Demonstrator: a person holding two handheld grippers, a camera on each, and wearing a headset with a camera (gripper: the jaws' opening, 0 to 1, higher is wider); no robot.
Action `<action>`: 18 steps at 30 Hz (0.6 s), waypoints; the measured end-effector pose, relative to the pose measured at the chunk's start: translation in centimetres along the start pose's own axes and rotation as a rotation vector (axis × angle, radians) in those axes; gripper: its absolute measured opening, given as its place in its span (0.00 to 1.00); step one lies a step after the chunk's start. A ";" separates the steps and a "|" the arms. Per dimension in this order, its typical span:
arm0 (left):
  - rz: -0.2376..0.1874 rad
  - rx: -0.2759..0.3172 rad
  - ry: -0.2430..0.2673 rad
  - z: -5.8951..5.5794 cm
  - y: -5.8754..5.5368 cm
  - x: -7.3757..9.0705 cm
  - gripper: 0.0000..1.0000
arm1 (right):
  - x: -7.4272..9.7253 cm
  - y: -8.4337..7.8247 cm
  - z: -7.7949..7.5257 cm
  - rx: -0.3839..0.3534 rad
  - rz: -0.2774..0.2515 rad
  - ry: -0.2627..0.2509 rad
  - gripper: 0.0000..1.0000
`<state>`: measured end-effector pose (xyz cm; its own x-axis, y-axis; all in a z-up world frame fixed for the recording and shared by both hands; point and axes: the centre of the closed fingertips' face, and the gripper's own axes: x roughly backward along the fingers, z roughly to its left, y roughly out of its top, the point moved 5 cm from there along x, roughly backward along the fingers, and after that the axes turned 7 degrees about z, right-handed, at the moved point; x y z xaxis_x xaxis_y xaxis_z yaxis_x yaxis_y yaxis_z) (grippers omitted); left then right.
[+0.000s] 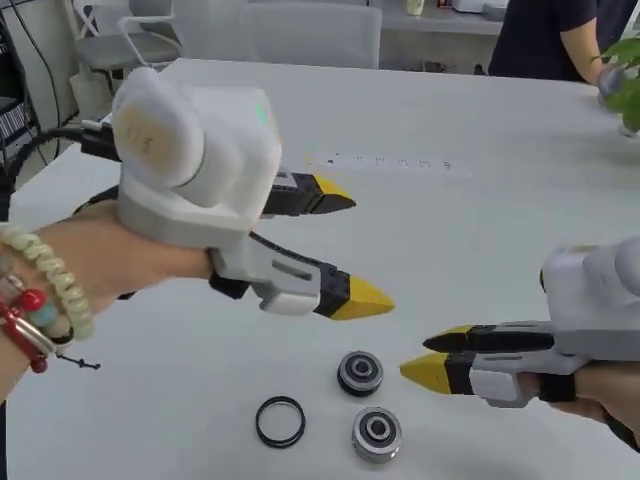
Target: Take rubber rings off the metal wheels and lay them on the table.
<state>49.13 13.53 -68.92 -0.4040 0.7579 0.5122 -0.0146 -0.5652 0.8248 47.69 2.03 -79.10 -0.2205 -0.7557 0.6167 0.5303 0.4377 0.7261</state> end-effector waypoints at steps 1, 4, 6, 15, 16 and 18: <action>-0.002 0.009 0.001 0.0 -0.2 -0.2 0.54 | -0.1 -0.2 -0.2 0.009 0.004 -0.002 0.32; 0.000 0.043 0.017 -0.1 -1.1 -0.9 0.51 | -0.4 -0.3 -0.1 0.019 0.017 -0.002 0.32; -0.010 0.063 0.033 -0.1 -1.6 -1.2 0.49 | -0.6 -0.5 -0.1 0.027 0.030 -0.003 0.32; 0.036 0.097 0.027 -1.0 -4.5 -2.8 0.40 | -2.0 -0.8 0.5 0.087 0.057 -0.004 0.30; 0.041 0.102 0.023 -1.2 -4.8 -3.0 0.39 | -2.1 -0.8 0.5 0.088 0.056 -0.008 0.30; 0.058 0.104 0.011 -1.3 -5.3 -3.2 0.38 | -2.3 -0.7 0.4 0.091 0.048 -0.014 0.30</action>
<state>49.29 13.65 -75.30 -0.4113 0.7212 0.5574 0.1042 -0.5704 0.8148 47.47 3.63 -80.92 -0.2080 -0.7262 0.6552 0.4638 0.5166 0.7198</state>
